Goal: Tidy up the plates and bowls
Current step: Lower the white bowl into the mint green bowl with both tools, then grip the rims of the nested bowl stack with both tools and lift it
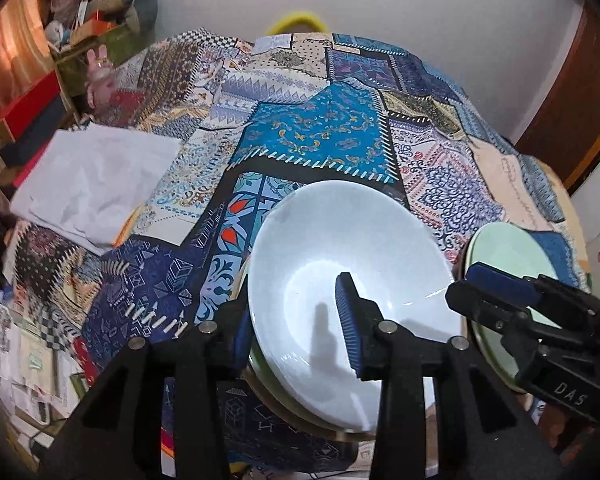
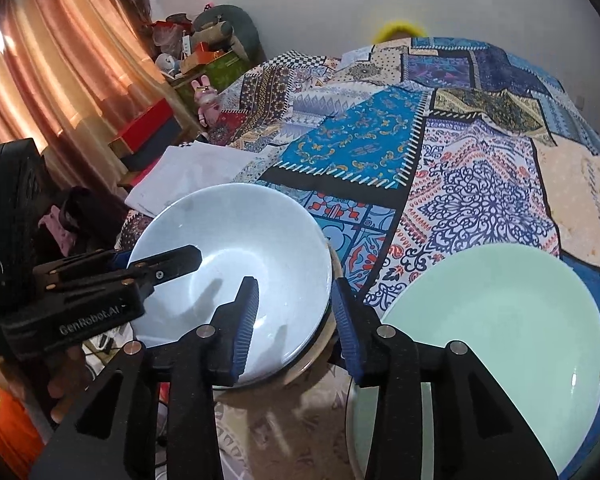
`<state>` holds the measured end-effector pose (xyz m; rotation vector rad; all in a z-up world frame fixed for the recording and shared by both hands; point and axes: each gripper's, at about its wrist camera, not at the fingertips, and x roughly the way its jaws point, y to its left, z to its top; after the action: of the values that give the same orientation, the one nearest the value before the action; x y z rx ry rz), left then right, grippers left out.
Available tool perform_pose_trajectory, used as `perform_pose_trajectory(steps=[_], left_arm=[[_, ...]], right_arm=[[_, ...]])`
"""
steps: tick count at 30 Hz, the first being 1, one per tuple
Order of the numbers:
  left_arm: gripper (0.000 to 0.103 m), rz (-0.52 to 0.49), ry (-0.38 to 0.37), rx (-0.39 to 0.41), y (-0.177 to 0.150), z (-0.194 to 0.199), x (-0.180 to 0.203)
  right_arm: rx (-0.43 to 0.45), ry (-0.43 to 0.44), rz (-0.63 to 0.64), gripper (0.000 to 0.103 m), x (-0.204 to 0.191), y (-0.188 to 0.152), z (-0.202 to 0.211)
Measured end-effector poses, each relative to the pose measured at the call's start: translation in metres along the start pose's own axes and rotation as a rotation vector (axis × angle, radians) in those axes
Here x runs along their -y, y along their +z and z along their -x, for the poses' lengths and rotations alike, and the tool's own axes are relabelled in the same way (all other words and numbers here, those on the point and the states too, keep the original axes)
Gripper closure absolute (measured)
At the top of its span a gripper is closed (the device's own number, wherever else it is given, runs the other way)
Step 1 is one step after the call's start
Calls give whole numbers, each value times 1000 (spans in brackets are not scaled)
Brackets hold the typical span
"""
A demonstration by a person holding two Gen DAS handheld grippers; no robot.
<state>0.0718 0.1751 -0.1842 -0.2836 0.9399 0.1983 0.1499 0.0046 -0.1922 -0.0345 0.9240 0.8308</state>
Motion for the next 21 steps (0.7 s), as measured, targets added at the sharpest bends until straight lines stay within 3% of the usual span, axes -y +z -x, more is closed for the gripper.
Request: perform_pose_trajectory(steps=[8,13,21], left_arm=[[66,58,-78,-1,-2,12,-15],[61,61,-101,70,-3,35,-23],[59,121,-95,-3,-19,15,-47]], right_arm=[[-8,-5,2,63,2,0,-4],[-26,-9,0,63,5,0,-8],[-58,-8,-4,62,6,-2,-18]])
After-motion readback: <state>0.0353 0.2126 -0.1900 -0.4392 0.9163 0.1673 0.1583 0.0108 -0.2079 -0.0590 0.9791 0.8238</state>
